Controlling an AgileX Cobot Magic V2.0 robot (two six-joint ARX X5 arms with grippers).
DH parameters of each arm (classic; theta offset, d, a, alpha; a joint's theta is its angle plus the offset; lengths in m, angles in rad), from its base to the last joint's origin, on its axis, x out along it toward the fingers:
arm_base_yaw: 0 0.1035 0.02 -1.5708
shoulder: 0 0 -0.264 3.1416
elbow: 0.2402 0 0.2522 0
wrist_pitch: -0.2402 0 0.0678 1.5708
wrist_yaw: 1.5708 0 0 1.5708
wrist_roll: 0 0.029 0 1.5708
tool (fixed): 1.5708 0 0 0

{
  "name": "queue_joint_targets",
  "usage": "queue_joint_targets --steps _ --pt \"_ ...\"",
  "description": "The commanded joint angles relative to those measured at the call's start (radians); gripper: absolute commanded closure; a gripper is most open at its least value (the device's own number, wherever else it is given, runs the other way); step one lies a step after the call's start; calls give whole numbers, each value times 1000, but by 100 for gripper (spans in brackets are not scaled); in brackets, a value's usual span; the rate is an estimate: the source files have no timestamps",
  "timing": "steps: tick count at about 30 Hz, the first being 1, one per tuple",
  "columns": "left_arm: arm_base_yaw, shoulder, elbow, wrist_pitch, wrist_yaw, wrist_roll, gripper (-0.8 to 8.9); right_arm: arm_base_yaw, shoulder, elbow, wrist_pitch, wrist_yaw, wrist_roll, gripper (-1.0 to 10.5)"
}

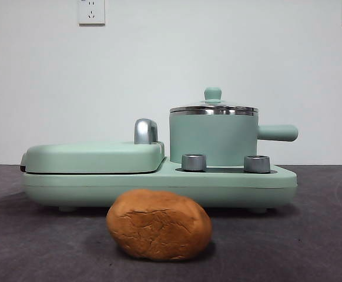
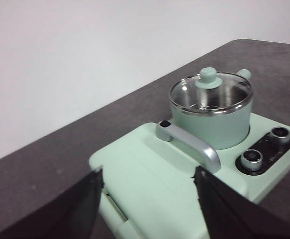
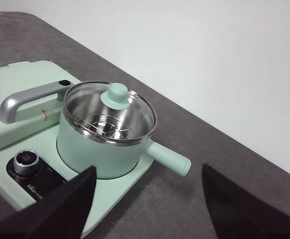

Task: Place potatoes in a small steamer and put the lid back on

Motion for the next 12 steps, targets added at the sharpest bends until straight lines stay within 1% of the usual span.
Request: queue_joint_targets --steps 1,5,9,12 --pt "-15 19 19 26 2 -33 493 3 3 15 7 1 12 606" --pt "-54 67 19 116 2 -93 493 3 3 15 7 1 16 606" --pt "-111 157 30 237 -16 -151 494 3 3 15 7 3 16 606" --pt "-166 252 65 275 -45 -158 496 3 3 15 7 5 23 607"
